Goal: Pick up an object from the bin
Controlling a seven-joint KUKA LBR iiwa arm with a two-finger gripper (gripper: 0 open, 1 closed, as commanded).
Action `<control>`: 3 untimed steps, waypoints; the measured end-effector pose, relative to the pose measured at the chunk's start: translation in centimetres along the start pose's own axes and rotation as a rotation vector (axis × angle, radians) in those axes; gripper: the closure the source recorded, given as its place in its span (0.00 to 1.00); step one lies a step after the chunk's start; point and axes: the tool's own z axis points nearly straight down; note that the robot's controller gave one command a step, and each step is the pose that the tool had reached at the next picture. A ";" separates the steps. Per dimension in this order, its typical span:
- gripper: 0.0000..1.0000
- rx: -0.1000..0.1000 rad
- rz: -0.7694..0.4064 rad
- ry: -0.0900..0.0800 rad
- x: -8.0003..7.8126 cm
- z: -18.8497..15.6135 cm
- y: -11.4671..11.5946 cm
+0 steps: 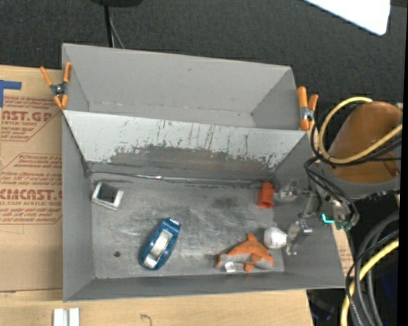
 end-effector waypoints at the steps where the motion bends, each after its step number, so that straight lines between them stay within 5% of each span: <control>1: 0.00 0.001 -0.001 -0.007 -0.2 -0.3 0.0; 2: 0.00 0.004 -0.073 -0.014 -0.2 1.4 0.1; 3: 1.00 0.002 -0.203 -0.014 0.9 9.0 0.3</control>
Offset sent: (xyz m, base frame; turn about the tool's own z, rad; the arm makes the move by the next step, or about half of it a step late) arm -0.0091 0.0009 -0.0902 -0.3158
